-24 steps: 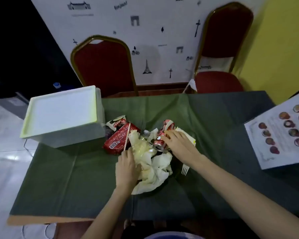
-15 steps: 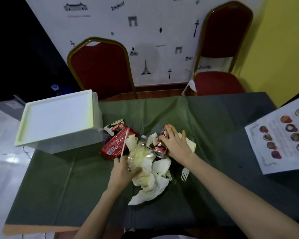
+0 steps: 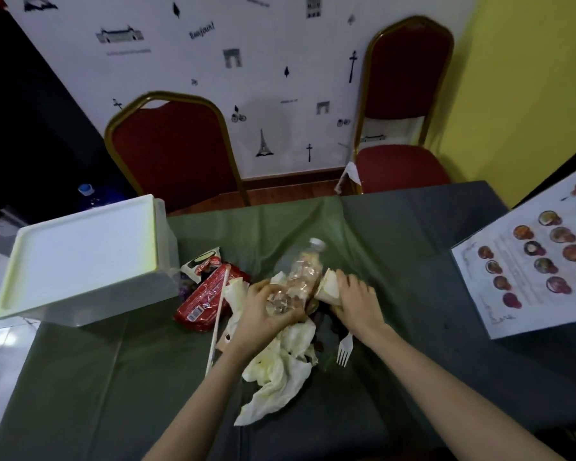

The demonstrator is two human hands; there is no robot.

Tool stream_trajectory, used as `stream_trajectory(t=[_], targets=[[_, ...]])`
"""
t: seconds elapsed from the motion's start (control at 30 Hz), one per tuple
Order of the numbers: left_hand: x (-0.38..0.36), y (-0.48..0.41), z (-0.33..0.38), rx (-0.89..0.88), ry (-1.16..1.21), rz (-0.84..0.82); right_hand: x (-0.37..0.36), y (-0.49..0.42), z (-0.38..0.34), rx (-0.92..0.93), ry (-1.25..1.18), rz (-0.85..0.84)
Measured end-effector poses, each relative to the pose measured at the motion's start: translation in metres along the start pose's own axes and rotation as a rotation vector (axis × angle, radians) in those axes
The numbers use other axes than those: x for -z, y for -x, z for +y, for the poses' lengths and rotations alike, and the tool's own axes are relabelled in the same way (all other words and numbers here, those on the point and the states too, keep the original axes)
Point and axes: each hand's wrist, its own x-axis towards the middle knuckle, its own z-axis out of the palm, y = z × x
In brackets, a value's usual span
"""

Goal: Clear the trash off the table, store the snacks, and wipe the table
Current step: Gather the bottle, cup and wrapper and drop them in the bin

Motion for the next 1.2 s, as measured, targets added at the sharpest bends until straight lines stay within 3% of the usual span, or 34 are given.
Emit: stream_trajectory(t=[0.17, 0.4, 0.57, 0.9, 1.0, 1.2], targets=[[-0.034, -0.047, 0.014, 0.038, -0.100, -0.138, 0.011, 0.019, 0.020, -0.138, -0.204, 0.054], [-0.057, -0.070, 0.009, 0.209, -0.057, -0.287, 0.016, 0.052, 0.064, -0.240, -0.271, 0.075], [-0.055, -0.066, 0.020, 0.177, -0.043, -0.281, 0.019, 0.062, 0.072, -0.275, -0.426, 0.120], [0.030, -0.008, 0.018, -0.002, 0.325, -0.127, 0.032, 0.047, 0.016, -0.081, -0.781, 0.182], [0.049, 0.022, 0.010, 0.029, 0.476, -0.086, 0.037, 0.045, -0.017, -0.012, -0.844, 0.180], [0.118, 0.131, -0.055, 0.059, 0.606, 0.215, 0.033, 0.041, -0.141, 0.384, -0.753, 0.021]])
